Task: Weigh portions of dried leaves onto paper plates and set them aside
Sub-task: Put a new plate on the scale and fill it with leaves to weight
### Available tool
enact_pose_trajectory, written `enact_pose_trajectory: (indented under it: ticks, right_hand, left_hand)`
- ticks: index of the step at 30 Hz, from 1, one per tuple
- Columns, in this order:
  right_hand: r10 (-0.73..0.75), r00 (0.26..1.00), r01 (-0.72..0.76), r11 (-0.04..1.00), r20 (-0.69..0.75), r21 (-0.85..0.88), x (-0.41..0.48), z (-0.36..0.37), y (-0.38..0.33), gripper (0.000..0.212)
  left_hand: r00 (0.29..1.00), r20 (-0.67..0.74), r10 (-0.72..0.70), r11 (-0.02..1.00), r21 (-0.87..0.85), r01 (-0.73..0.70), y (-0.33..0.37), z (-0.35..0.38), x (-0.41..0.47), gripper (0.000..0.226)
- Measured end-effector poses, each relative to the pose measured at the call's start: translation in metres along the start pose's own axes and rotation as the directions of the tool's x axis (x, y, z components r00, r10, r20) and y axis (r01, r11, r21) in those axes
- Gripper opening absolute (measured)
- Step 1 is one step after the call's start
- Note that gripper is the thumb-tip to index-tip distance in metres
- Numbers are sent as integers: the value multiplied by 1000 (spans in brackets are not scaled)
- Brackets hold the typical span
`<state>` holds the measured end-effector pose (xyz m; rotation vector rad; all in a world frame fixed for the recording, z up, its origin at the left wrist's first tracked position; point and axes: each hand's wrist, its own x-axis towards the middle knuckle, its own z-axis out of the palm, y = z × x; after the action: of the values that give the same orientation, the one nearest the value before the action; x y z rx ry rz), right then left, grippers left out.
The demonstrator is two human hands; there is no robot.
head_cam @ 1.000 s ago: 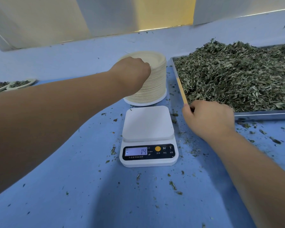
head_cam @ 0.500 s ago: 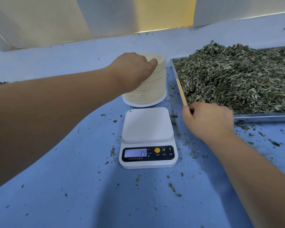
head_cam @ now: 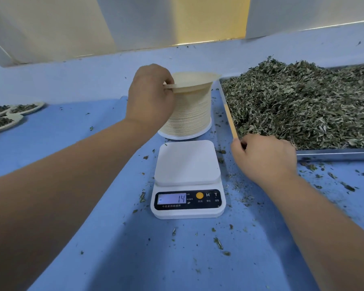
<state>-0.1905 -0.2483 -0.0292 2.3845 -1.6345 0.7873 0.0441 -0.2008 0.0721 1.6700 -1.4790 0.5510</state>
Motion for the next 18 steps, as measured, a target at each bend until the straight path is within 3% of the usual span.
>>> enact_pose_trajectory:
  ticks: [2,5,8,11,14,18]
  right_hand:
    - [10,1000,-10,1000,-1,-4,0,1,0,49]
    - [36,997,-31,997,-64,74,-1,-1,-3,40]
    - [62,989,-23,961,-135,276,-2,-4,-2,62]
    - [-25,990,82,896,-136,437,-8,-11,-8,72]
    - [-134,982,183,850,-133,494,-15,-14,-21,75]
    - [-214,962,269,831,-167,487,-22,-14,-32,57]
  left_hand:
    - [996,-84,0,997,-72,-6,0,0,-16,25]
    - [963,-200,-183,954,-271,125,5,-1,-46,24]
    - [918,-241,-314,873,-453,179,12,-3,-73,26]
    - [903,-219,-369,821,-533,206,13,-8,-96,39]
    - [914,-148,-377,806,-538,246,5,-11,-116,44]
    - [911,-67,-407,766,-568,301,-16,-16,-129,43]
